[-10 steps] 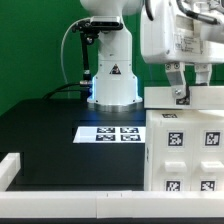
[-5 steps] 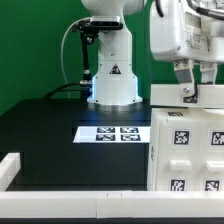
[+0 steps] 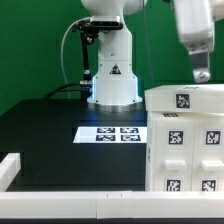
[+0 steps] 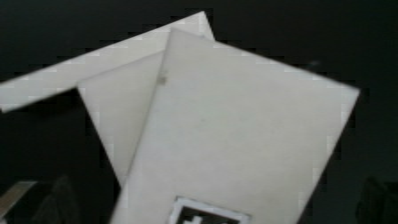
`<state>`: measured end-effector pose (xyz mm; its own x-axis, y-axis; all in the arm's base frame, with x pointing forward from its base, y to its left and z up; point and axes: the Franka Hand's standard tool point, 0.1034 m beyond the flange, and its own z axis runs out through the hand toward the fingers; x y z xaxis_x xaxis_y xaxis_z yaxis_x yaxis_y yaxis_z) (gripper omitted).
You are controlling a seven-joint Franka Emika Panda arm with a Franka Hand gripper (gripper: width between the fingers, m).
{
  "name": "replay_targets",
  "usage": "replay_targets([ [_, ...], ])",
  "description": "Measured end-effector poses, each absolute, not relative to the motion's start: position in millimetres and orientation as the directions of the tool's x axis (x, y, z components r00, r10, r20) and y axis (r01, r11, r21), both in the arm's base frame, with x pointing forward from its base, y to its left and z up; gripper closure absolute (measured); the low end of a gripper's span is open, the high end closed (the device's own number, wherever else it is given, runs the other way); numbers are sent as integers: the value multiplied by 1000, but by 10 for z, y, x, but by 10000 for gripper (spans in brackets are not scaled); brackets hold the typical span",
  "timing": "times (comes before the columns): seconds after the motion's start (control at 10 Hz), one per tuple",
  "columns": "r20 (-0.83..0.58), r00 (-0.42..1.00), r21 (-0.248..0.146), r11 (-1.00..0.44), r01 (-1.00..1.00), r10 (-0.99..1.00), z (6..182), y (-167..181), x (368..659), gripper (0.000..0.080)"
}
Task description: Assemble cabinet
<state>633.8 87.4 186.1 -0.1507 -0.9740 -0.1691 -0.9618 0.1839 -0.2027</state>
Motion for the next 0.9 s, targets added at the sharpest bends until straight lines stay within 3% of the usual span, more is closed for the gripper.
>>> replay_targets([
  [0.1,-160,-46,-204,79,-976,-986,1896,903,6317,1],
  [0.2,-154,-101,-205,132,-970,-983,1920,970,6318,2],
  [0.4,-120,26,-223,2,-975,-992,1913,957,6318,2],
  [0.6,-12,360,-241,-347,-906,-933,1969,921,6365,2],
  [0.7,23,503,-229,-495,-838,-864,1972,939,6370,2],
  [0.9,68,693,-227,-687,-690,-718,1915,844,6374,2],
])
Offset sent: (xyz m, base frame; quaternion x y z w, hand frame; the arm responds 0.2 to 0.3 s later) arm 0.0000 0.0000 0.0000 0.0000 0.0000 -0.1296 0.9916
